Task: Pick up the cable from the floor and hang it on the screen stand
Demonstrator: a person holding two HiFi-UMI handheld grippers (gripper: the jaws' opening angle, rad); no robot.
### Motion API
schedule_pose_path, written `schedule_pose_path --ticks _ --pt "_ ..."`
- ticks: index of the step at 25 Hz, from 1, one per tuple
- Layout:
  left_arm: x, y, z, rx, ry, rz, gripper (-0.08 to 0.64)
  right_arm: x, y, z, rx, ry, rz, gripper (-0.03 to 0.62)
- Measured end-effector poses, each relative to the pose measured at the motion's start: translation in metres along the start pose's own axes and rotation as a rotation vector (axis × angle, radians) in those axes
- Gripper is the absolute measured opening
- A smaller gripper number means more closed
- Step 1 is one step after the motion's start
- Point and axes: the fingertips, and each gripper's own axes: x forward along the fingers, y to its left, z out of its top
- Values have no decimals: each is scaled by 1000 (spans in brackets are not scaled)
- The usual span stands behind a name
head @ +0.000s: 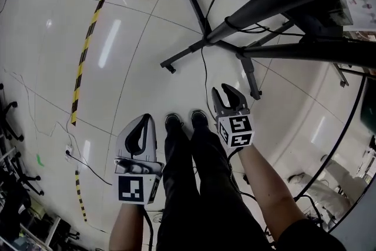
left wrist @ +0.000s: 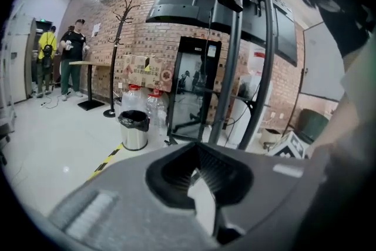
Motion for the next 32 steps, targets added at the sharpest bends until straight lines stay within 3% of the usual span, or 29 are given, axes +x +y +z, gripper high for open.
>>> schedule_pose_path --ticks 6,13,16,20,32 --pt "41 22 -22 -34 12 12 3 44 -13 -37 -72 84 -1 107" --pt "67 25 -63 -38 36 11 4 77 -26 -101 -74 201 8 106" --pt "79 24 -79 -53 29 8 3 90 -33 -129 -41 240 3 106" --pt "88 33 -120 -36 83 16 4 107 -38 -158 -3 277 2 107" --pt "133 27 -175 -111 136 -7 5 163 -46 -205 60 350 6 118"
